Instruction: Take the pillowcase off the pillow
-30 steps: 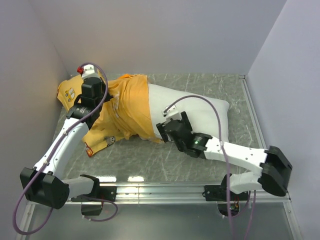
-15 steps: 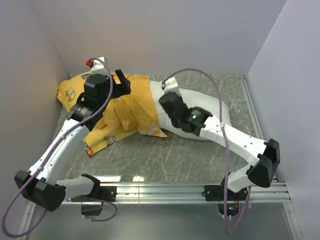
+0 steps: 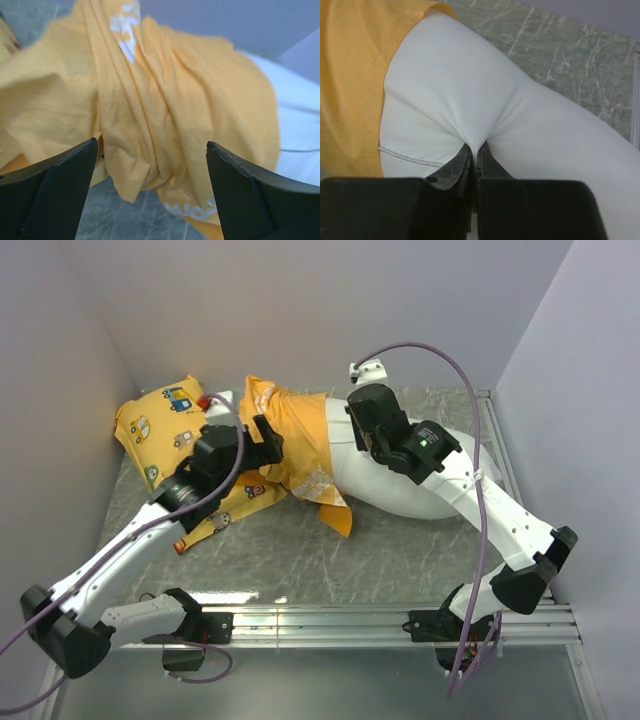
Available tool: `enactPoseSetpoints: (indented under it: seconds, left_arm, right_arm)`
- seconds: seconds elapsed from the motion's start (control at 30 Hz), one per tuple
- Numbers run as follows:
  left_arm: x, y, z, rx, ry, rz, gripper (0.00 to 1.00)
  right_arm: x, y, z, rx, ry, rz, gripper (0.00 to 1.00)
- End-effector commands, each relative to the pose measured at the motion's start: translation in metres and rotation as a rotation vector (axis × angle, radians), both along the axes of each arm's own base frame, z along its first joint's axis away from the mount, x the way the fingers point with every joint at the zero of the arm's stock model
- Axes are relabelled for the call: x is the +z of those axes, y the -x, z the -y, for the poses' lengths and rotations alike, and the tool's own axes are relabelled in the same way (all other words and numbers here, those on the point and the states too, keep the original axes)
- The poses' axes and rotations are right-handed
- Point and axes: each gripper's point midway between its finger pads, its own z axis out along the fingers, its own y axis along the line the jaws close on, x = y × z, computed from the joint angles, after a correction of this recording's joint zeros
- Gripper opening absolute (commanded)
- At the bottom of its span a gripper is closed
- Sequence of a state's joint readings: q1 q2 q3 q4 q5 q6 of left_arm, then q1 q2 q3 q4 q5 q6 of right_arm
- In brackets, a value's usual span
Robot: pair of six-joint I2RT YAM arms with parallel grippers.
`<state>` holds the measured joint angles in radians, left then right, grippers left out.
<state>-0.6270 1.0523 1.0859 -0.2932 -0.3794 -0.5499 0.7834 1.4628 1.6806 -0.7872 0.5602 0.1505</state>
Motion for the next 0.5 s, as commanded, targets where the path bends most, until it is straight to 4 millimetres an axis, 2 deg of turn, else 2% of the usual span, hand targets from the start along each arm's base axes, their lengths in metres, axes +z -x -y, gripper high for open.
enactPoseSetpoints:
  seconds: [0.0,0.07,0.17,0.23,0.33,0.37,0.43,0.47]
  left_arm:
    - [-0.028,-0.011,0.012,0.036,0.038,-0.063,0.96]
    - [-0.043,-0.012,0.014,0.036,0.039,-0.085,0.96]
    - [-0.048,-0.015,0.016,0.042,0.068,-0.076,0.96]
    - [-0.047,-0.018,0.017,0.051,0.084,-0.063,0.91]
    - [-0.046,-0.027,0.013,0.085,0.053,-0.053,0.53]
    - [-0.041,-0.036,0.006,0.112,0.047,-0.048,0.28]
    - [-0.035,-0.047,-0.007,0.141,0.027,-0.047,0.09]
    - [-0.025,-0.053,-0.015,0.158,0.034,-0.032,0.00]
  right_arm:
    - [0.042,-0.010,-0.004,-0.024,-0.129,0.125,0.00]
    - [0.045,-0.009,-0.002,-0.024,-0.141,0.130,0.00]
    - [0.047,-0.009,-0.001,-0.020,-0.151,0.134,0.00]
    - [0.051,-0.009,0.001,-0.024,-0.158,0.140,0.00]
    - [0.058,-0.009,0.006,-0.026,-0.174,0.150,0.00]
    - [0.060,-0.009,0.007,-0.025,-0.180,0.153,0.00]
    - [0.065,-0.010,0.016,-0.041,-0.187,0.164,0.00]
    - [0.067,-0.010,0.020,-0.047,-0.194,0.167,0.00]
